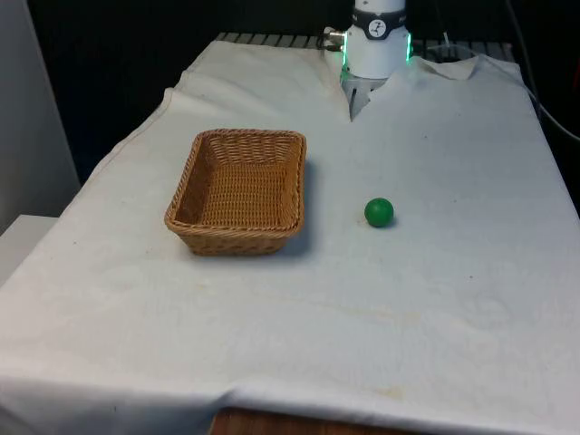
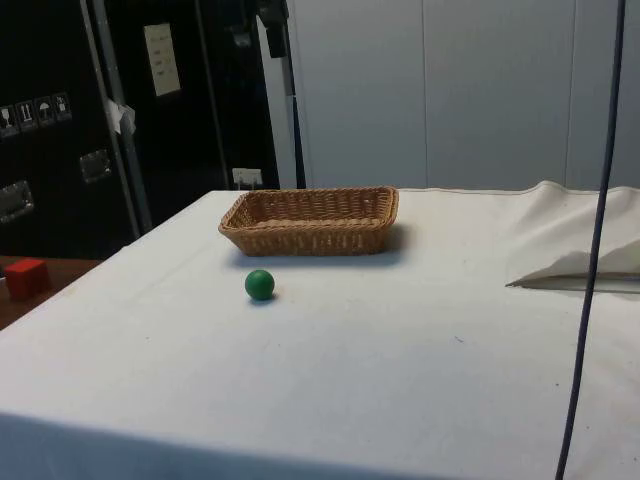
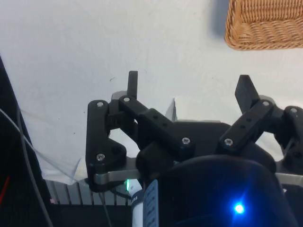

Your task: Pick up the ball and place it into the basket.

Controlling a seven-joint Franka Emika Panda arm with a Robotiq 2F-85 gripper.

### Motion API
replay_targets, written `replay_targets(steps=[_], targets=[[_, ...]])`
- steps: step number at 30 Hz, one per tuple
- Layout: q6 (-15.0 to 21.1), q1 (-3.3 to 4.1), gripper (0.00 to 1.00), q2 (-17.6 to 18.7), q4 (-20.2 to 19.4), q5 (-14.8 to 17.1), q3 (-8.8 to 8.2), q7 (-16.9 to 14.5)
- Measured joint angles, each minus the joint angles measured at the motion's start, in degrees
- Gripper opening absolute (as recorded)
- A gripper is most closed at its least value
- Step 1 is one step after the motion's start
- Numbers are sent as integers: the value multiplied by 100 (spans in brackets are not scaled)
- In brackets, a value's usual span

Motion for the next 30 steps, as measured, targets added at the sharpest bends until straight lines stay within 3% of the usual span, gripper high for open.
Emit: replay_targets(steps=[20, 30], targets=[[1083, 6, 100, 34, -625, 0, 155, 86], [1461, 6, 100, 304, -722, 155, 178, 52]])
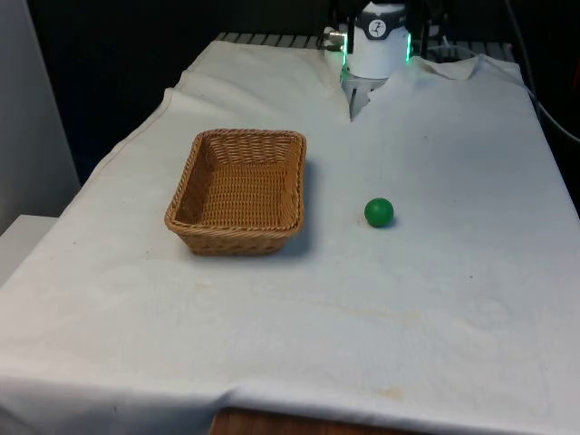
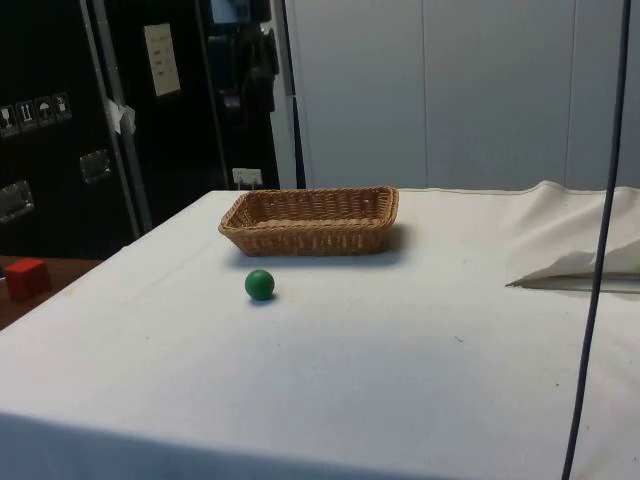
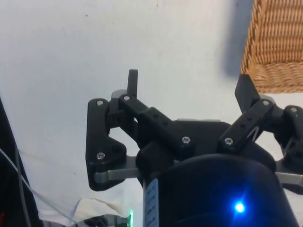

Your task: Pick up the ball and place it into the basket.

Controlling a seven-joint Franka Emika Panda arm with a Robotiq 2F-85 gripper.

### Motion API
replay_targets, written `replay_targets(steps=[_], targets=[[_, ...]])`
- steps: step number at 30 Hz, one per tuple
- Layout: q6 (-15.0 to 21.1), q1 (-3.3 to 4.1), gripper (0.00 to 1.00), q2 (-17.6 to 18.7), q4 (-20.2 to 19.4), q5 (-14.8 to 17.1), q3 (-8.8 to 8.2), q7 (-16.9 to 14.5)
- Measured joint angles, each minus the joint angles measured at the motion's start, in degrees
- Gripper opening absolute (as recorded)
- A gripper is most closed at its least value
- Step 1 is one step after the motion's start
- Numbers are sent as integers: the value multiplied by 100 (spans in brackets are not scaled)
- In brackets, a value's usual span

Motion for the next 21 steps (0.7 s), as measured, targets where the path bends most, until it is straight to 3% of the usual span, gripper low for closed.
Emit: replay_targets(steps=[6, 21], targets=[[269, 0, 100, 338, 0, 258, 0, -126], [791, -23, 100, 699, -160, 796, -11, -619]])
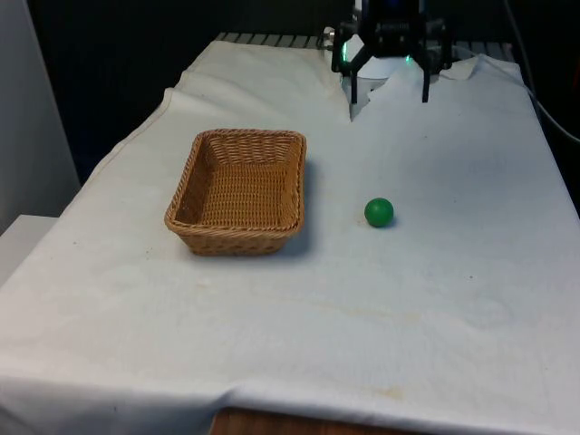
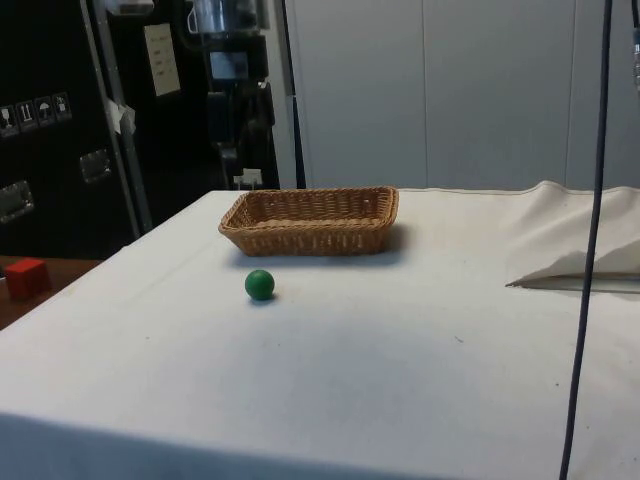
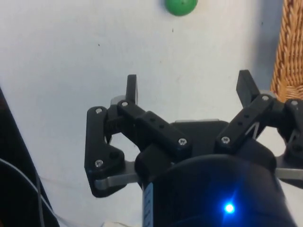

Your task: Pick up the ball and place it into the basket.

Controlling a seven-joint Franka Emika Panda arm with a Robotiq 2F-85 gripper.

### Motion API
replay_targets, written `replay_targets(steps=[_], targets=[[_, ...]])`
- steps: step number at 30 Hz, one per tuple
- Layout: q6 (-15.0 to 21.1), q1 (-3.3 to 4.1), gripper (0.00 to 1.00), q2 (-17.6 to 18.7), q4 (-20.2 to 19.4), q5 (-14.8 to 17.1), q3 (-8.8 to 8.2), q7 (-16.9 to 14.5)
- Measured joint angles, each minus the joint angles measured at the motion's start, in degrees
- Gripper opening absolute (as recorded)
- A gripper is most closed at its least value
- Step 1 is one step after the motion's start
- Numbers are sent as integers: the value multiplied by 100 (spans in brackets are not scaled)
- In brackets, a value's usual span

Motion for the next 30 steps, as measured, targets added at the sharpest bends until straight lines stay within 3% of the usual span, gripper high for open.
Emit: replay_targets(steps=[5, 30], targets=[[241, 0, 100, 160, -69, 195, 0, -264], [819, 0, 100, 733, -120, 710, 23, -963]])
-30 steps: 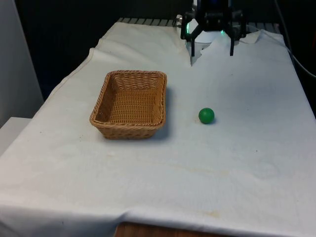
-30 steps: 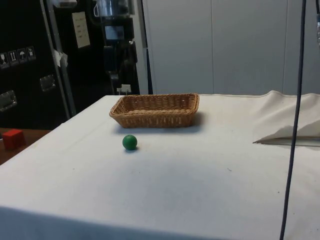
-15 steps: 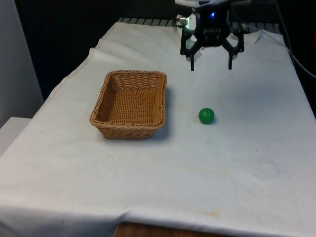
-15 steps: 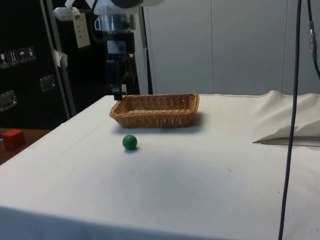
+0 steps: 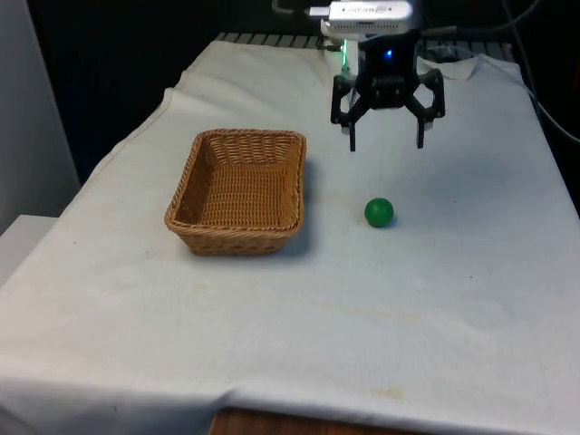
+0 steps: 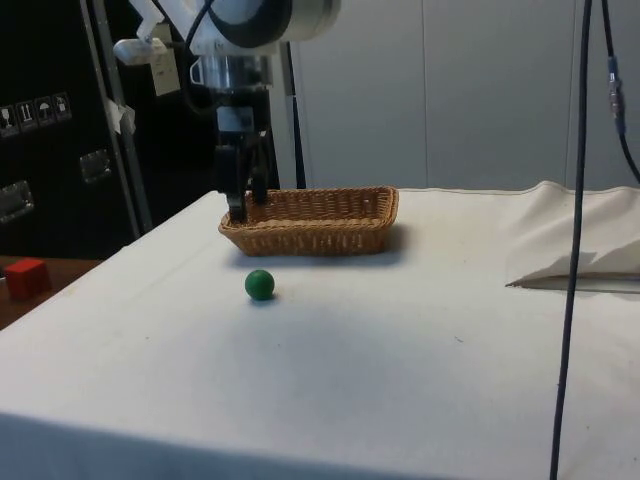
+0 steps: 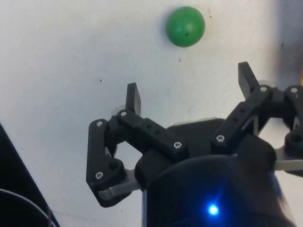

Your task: Pick up the ball and place it into the basket.

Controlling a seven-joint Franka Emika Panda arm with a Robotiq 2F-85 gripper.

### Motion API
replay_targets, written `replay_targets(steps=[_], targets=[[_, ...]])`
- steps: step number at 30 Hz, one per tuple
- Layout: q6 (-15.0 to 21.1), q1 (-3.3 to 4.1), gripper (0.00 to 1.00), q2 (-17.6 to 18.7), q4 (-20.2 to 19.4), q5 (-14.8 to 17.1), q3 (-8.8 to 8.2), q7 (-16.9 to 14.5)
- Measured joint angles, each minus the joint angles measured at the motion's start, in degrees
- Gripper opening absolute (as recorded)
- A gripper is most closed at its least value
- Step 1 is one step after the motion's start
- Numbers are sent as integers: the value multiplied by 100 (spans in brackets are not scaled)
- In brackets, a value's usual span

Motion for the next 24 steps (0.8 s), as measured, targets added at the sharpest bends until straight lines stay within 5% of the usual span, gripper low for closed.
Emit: replay_targets(steps=[24], targets=[[630, 0, 100, 579, -40, 378, 69, -258]])
